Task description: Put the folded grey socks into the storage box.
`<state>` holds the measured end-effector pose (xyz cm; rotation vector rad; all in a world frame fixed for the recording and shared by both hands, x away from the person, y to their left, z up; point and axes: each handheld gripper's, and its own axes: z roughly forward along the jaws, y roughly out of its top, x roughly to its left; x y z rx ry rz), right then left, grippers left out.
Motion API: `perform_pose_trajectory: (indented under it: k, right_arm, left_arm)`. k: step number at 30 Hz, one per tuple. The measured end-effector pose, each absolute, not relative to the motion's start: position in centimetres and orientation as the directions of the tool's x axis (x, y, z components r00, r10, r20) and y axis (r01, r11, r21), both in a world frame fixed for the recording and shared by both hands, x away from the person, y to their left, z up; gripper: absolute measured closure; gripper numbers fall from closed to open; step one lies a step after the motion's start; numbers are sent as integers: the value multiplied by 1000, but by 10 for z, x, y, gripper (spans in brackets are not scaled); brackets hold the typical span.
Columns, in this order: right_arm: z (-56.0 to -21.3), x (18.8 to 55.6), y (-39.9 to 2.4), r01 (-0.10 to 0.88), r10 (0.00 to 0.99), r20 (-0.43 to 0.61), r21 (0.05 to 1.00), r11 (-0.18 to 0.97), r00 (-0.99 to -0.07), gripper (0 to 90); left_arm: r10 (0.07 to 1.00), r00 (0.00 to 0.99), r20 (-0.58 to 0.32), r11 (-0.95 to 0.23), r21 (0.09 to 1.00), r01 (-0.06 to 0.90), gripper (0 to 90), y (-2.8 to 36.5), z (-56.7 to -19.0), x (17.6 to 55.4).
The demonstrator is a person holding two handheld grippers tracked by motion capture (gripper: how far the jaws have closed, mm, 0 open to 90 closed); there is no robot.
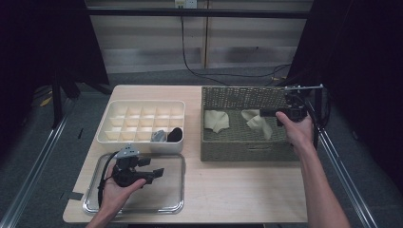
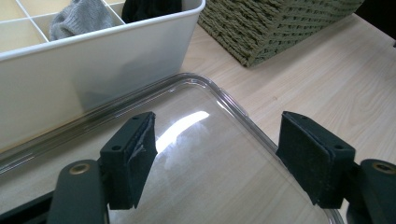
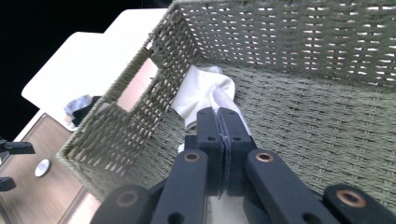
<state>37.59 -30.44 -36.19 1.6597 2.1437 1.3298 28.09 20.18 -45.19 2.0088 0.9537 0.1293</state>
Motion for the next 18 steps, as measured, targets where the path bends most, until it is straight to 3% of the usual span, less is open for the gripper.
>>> perform_pose_trajectory:
  k: [18]
  right_arm:
    - [-336,368,-298,686,816,404,727,-12,-414,890]
  left_arm:
    - [665,703,-252,-311,762,568,283,201,-450,284]
